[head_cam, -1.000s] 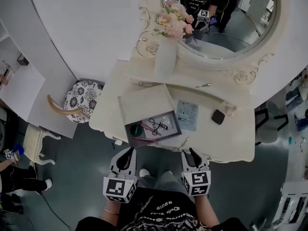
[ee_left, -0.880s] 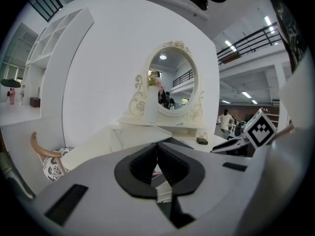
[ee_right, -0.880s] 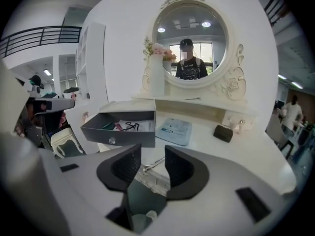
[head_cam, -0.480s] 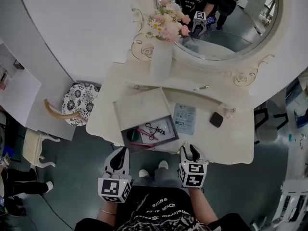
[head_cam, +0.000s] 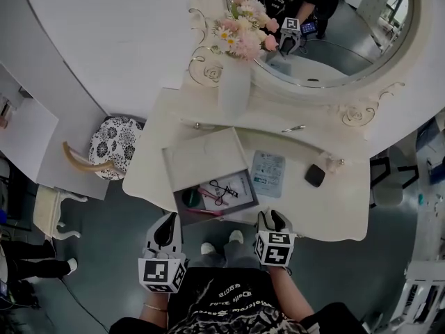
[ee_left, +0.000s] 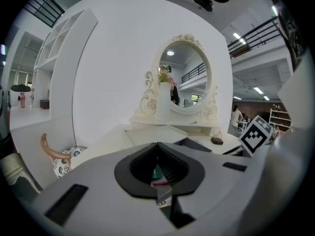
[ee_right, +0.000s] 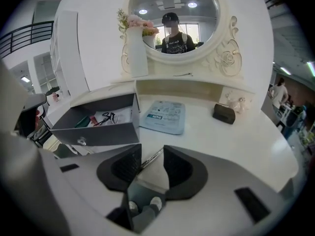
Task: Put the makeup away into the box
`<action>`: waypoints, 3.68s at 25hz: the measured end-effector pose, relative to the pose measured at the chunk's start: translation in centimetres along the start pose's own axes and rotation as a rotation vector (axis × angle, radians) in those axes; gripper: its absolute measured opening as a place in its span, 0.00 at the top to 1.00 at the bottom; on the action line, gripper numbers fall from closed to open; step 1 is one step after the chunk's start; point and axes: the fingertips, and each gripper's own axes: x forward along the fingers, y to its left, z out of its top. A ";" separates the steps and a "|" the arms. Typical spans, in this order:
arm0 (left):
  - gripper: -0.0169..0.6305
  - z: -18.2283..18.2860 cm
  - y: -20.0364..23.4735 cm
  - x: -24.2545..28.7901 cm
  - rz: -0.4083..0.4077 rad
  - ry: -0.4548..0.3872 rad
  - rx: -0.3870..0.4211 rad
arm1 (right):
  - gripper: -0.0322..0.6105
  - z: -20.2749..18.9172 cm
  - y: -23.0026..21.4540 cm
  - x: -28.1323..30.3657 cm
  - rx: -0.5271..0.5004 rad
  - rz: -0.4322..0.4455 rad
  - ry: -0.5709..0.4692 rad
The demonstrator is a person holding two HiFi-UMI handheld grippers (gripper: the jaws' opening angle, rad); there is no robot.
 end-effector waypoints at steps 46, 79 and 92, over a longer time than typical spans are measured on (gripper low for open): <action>0.95 -1.0 0.1 1.1 0.081 0.023 -0.033 | 0.90 2.1 -2.6 0.7 -0.047 0.033 -0.018; 0.95 -2.0 2.3 -2.6 0.254 -0.020 -0.100 | 0.90 11.3 8.0 -1.7 -0.273 0.329 -0.207; 0.95 -2.6 4.9 -5.8 0.402 -0.039 -0.142 | 0.90 11.6 14.9 -1.1 -0.434 0.499 -0.190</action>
